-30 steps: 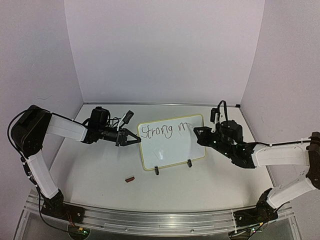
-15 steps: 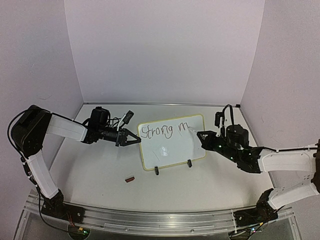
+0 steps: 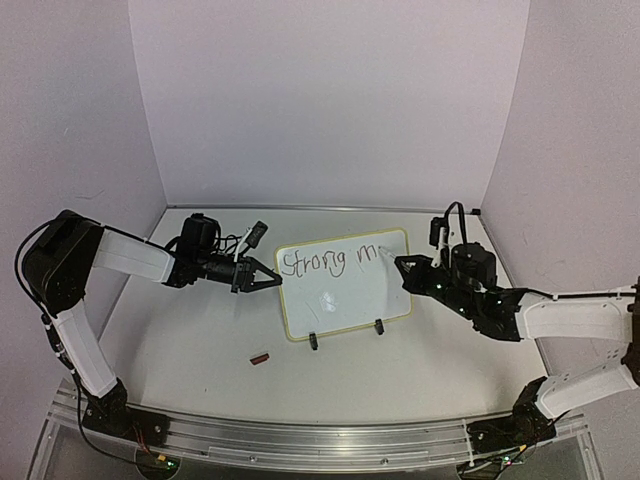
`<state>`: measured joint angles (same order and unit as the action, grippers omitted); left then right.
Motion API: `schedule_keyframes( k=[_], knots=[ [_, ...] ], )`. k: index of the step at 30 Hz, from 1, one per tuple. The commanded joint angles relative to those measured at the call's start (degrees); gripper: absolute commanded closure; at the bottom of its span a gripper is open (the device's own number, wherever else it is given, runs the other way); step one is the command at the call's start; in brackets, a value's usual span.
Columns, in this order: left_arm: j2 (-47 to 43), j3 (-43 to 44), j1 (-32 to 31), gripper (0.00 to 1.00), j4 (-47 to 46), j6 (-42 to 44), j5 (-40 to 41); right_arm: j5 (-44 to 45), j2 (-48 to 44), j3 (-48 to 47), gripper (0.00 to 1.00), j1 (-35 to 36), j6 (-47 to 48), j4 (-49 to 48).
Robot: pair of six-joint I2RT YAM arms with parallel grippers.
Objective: Write a sentence on the whiteboard
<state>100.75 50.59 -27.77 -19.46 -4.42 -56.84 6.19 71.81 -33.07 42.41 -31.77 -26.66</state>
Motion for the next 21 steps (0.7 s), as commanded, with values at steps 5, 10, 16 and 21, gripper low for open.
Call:
schedule_keyframes(
  k=[5, 10, 16, 21],
  knots=[
    [-0.29, 0.65, -1.15, 1.00, 3.60, 2.83, 2.01, 1.39, 1.85, -3.64, 1.00, 0.00, 2.03, -0.56],
    [-0.19, 0.65, -1.15, 1.00, 3.69, 2.92, 2.14, 2.09, 2.86, -3.96, 1.00, 0.01, 2.11, -0.42],
    [-0.09, 0.74, -1.15, 1.00, 3.73, 2.99, 2.10, 2.99, 3.67, -3.74, 1.00, 0.03, 1.94, -0.41],
    [-0.02, 0.74, -1.15, 1.00, 3.73, 3.01, 2.05, 2.88, 3.35, -3.23, 1.00, -0.02, 1.48, -0.10]
  ],
)
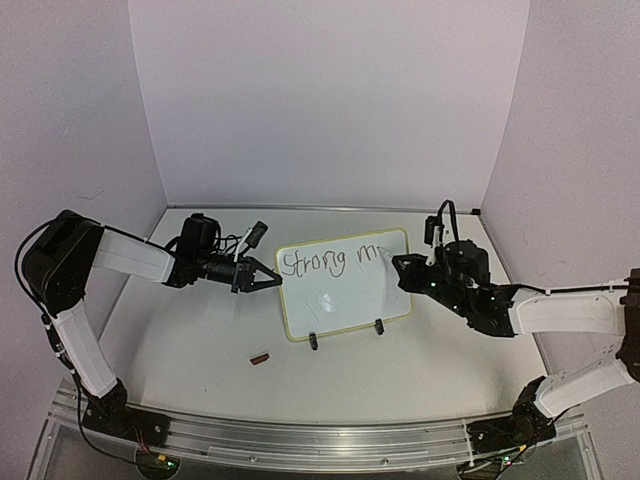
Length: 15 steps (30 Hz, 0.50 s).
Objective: Write a sentence on the whiteboard
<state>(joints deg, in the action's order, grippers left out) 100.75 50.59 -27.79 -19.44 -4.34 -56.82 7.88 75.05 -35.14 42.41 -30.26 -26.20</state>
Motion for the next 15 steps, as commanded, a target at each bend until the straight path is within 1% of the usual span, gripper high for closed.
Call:
schedule_keyframes(
  k=[1, 15],
  knots=[
    [0.05, 0.79, -1.12, 1.00, 3.71, 2.93, 2.03, 1.06, -0.09, -0.88, 1.00, -0.05, -0.24, -0.43],
    [0.23, 0.91, -1.21, 1.00, 3.71, 2.94, 1.99, -1.14, -3.66, 4.72, 1.00, -0.01, -3.70, 0.01]
  ],
)
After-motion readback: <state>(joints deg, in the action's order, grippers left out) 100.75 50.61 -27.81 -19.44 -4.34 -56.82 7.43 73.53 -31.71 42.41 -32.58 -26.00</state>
